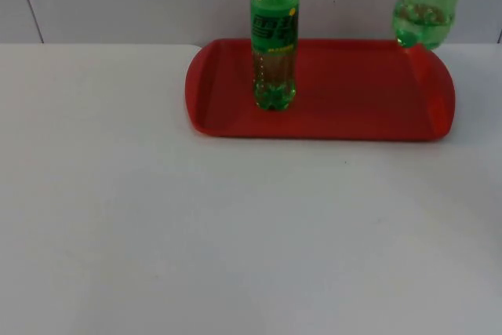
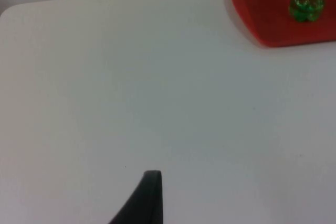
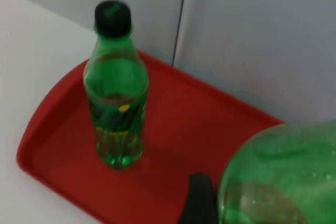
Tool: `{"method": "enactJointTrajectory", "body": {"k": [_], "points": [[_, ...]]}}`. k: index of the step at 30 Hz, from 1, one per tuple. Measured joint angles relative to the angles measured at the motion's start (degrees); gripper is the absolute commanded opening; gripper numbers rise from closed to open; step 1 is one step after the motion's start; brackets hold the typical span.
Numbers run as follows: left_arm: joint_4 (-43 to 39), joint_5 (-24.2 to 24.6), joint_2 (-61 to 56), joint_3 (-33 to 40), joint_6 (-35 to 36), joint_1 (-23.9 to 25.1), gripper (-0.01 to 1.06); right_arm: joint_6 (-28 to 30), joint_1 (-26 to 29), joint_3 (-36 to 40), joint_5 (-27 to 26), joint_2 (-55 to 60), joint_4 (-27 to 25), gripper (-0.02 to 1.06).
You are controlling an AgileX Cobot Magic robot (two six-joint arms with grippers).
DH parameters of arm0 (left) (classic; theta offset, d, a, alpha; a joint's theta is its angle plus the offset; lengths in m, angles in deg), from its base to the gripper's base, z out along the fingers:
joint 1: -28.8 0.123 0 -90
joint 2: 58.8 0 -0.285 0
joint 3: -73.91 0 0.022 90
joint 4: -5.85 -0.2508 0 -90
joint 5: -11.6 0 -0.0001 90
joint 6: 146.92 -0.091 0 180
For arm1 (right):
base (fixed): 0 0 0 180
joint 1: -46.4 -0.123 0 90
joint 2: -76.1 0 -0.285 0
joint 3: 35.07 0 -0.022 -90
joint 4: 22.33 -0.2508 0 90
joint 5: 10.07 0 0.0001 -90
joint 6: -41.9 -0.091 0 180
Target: Place the bottle upright on the tray.
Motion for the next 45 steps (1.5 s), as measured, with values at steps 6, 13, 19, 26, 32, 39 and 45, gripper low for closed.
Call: {"method": "enactJointTrajectory", "body": {"k": [6, 13, 19, 26, 32, 39, 45], "points": [[0.0, 0.0, 0.0, 0.0, 0.0, 0.0, 1.05, -0.5, 1.5, 0.0, -4.3, 3.8, 0.0, 0.0], [0.0, 0.0, 0.0, 0.0, 0.0, 0.0, 1.05, -2.1, 2.7, 0.0, -12.1, 10.2, -0.9, 0.0], [0.0, 0.0, 0.0, 0.0, 0.0, 0.0, 1.05, -3.2, 3.3, 0.0, -18.1, 16.3, -1.0, 0.0], [0.0, 0.0, 0.0, 0.0, 0.0, 0.0, 1.05, -3.8, 3.3, -5.9, -18.4, 24.1, -1.0, 0.0], [0.0, 0.0, 0.0, 0.0, 0.0, 0.0, 1.05, -4.2, 3.3, -11.2, -18.9, 28.0, -1.0, 0.0], [0.0, 0.0, 0.0, 0.0, 0.0, 0.0, 1.05, -4.3, 3.3, -17.7, -18.9, 33.0, -1.0, 0.0], [0.0, 0.0, 0.0, 0.0, 0.0, 0.0, 1.05, -4.3, 3.3, -18.4, -20.2, 35.5, -1.0, 0.0]]}}
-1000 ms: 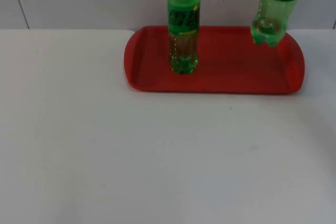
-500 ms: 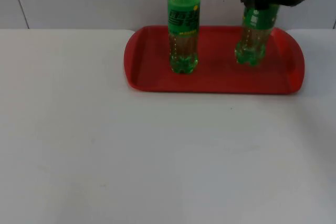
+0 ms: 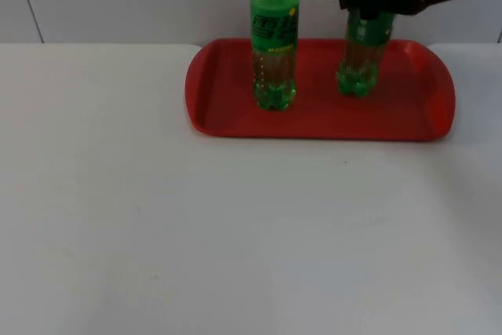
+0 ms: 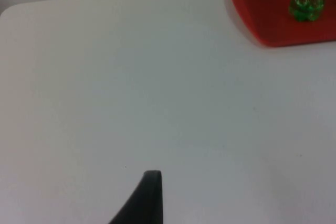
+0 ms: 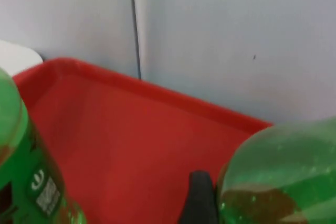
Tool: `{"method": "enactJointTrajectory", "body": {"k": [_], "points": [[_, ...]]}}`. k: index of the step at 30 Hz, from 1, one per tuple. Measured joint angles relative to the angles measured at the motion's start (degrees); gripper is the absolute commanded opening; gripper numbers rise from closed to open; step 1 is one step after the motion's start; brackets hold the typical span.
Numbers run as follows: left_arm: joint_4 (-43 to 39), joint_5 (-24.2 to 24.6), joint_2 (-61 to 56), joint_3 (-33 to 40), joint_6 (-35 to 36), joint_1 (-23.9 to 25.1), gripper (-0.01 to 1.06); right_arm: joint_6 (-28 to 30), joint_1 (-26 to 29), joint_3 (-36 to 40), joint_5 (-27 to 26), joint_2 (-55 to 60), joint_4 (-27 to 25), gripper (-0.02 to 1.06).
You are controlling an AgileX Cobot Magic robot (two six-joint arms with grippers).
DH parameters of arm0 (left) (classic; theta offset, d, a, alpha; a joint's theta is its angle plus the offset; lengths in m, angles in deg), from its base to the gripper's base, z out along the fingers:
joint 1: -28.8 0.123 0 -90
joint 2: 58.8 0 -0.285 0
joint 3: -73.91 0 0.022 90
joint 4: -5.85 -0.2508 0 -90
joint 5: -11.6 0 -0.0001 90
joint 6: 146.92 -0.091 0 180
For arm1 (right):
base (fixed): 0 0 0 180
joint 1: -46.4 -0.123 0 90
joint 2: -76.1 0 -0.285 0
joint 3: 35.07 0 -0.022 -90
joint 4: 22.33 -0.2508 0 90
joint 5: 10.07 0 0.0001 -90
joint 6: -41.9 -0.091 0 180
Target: Place the bottle upright on the tray.
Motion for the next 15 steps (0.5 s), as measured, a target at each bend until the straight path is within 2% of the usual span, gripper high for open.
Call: {"method": "enactJointTrajectory", "body": {"k": [10, 13, 14, 15], "points": [[0.0, 0.0, 0.0, 0.0, 0.0, 0.0, 1.05, 2.8, 0.0, -0.1, -0.8, 0.3, -0.1, 0.02], [0.0, 0.0, 0.0, 0.0, 0.0, 0.0, 1.05, 2.9, 0.0, -0.1, -0.8, 0.3, -0.1, 0.13], [0.0, 0.0, 0.0, 0.0, 0.0, 0.0, 1.05, 2.9, 0.0, -0.1, -0.8, 0.3, -0.1, 0.22], [0.0, 0.0, 0.0, 0.0, 0.0, 0.0, 1.05, 2.9, 0.0, -0.1, -0.8, 0.3, -0.1, 0.22]]}}
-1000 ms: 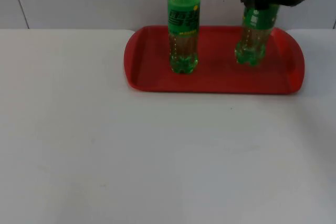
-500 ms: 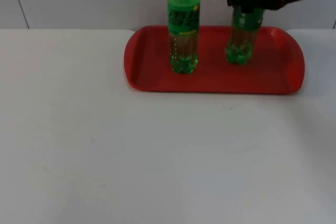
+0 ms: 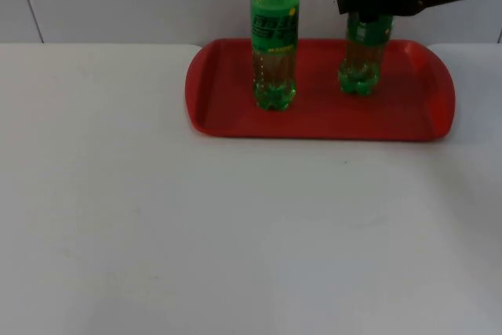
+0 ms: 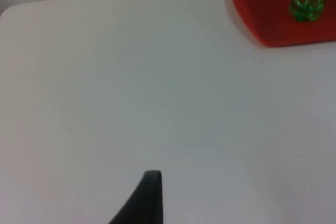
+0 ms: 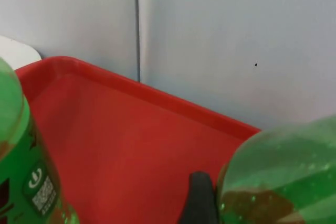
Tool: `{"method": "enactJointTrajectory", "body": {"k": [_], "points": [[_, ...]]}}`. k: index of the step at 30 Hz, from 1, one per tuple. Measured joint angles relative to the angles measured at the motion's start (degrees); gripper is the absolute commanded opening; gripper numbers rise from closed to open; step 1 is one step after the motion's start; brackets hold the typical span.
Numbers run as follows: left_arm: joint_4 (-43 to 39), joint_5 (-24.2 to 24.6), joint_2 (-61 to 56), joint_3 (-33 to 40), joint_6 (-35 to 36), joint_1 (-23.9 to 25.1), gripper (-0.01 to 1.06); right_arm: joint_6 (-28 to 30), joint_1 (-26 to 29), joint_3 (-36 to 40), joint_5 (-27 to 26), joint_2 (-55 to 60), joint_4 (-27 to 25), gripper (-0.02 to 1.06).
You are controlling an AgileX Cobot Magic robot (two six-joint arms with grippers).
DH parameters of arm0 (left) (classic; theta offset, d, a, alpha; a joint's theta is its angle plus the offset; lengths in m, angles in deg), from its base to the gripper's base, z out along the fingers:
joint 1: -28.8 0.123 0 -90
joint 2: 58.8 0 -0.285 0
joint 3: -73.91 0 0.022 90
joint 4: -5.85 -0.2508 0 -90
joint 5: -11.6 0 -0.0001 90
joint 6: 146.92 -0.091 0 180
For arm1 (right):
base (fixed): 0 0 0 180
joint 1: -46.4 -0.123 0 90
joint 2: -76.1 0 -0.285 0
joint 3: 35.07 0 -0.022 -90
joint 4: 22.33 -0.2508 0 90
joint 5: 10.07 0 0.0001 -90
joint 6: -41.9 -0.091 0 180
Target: Place the bottle upright on the tray.
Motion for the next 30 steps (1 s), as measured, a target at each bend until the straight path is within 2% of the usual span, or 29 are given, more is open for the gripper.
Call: {"method": "enactJointTrajectory", "body": {"k": [3, 4, 5, 7, 8, 9, 23, 24, 27, 30], "points": [[0.0, 0.0, 0.0, 0.0, 0.0, 0.0, 1.05, 0.1, 0.0, 0.0, 0.0, 0.0, 0.0, 0.46], [0.0, 0.0, 0.0, 0.0, 0.0, 0.0, 1.05, 0.1, 0.0, 0.0, 0.0, 0.0, 0.0, 0.5], [0.0, 0.0, 0.0, 0.0, 0.0, 0.0, 1.05, 0.1, 0.0, 0.0, 0.0, 0.0, 0.0, 0.61], [0.0, 0.0, 0.0, 0.0, 0.0, 0.0, 1.05, 0.1, 0.0, 0.0, 0.0, 0.0, 0.0, 0.64], [0.0, 0.0, 0.0, 0.0, 0.0, 0.0, 1.05, 0.1, 0.0, 0.0, 0.0, 0.0, 0.0, 0.73], [0.0, 0.0, 0.0, 0.0, 0.0, 0.0, 1.05, 0.2, 0.0, 0.0, 0.0, 0.0, 0.0, 0.76], [0.0, 0.0, 0.0, 0.0, 0.0, 0.0, 1.05, 0.2, 0.0, 0.0, 0.0, 0.5, 0.0, 0.79], [0.0, 0.0, 0.0, 0.0, 0.0, 0.0, 1.05, 0.3, 0.0, 0.0, 0.0, 0.5, 0.0, 0.82], [0.0, 0.0, 0.0, 0.0, 0.0, 0.0, 1.05, 0.3, 0.0, 0.0, 0.0, 0.5, 0.0, 1.02], [0.0, 0.0, 0.0, 0.0, 0.0, 0.0, 1.05, 0.3, 0.0, 0.0, 0.0, 0.5, 0.0, 1.05]]}}
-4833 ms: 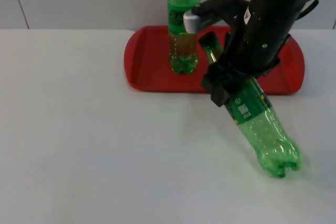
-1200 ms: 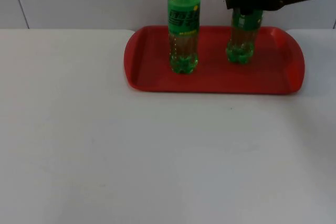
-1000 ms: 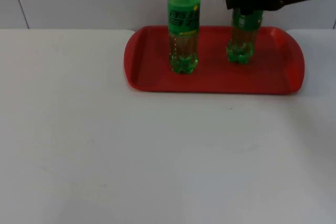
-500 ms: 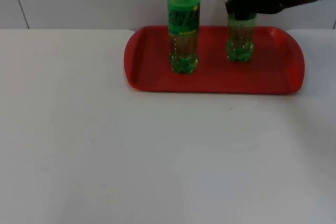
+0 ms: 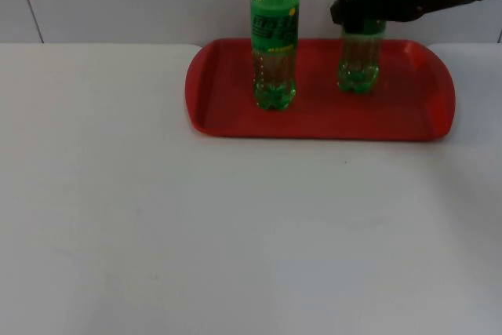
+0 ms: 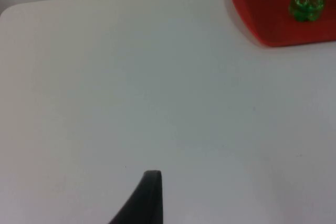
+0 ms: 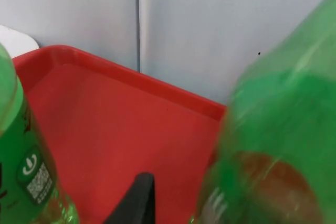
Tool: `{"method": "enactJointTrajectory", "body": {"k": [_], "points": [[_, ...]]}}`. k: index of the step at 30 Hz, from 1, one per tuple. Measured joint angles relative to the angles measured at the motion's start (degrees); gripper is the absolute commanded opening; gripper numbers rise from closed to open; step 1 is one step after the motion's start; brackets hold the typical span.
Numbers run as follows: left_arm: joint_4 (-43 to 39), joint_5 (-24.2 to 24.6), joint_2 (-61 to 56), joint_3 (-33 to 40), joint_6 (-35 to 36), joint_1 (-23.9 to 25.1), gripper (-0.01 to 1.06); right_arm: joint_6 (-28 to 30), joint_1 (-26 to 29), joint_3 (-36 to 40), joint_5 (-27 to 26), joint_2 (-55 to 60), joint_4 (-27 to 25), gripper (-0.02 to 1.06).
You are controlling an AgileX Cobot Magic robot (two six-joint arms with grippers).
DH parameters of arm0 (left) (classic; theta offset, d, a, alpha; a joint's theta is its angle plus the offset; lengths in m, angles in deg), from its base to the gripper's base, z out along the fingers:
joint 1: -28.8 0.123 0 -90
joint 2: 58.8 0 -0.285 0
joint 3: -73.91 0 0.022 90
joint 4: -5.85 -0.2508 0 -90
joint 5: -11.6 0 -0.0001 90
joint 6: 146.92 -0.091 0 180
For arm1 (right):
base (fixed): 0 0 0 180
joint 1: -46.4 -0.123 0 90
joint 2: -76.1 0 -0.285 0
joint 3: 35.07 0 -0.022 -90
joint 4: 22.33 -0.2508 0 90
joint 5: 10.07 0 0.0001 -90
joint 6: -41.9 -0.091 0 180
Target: Place the bottle upright on the tray.
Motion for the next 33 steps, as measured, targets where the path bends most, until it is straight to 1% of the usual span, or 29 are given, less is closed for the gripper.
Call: {"method": "enactJointTrajectory", "body": {"k": [14, 20, 24, 25, 30, 31, 33], "points": [[0.0, 0.0, 0.0, 0.0, 0.0, 0.0, 1.05, 0.0, 0.0, 0.0, 0.4, 0.2, 0.0, 1.05], [0.0, 0.0, 0.0, 0.0, 0.0, 0.0, 1.05, 0.0, 0.0, 0.0, 2.7, 0.2, 0.0, 1.05], [0.0, 0.0, 0.0, 0.0, 0.0, 0.0, 1.05, 0.0, 0.0, 0.0, 6.4, 0.2, 0.0, 1.05], [0.0, 0.0, 0.0, 0.0, 0.0, 0.0, 1.05, 0.0, 0.0, 0.0, 6.4, 0.2, 0.0, 1.05], [0.0, 0.0, 0.0, 0.0, 0.0, 0.0, 1.05, -1.3, 0.0, 0.0, 14.1, 0.1, -0.1, 1.05], [0.0, 0.0, 0.0, 0.0, 0.0, 0.0, 1.05, -1.3, 0.0, 0.0, 14.1, 0.1, -0.1, 1.05], [0.0, 0.0, 0.0, 0.0, 0.0, 0.0, 1.05, -1.5, 0.0, 0.0, 17.5, -0.4, -0.2, 1.05]]}}
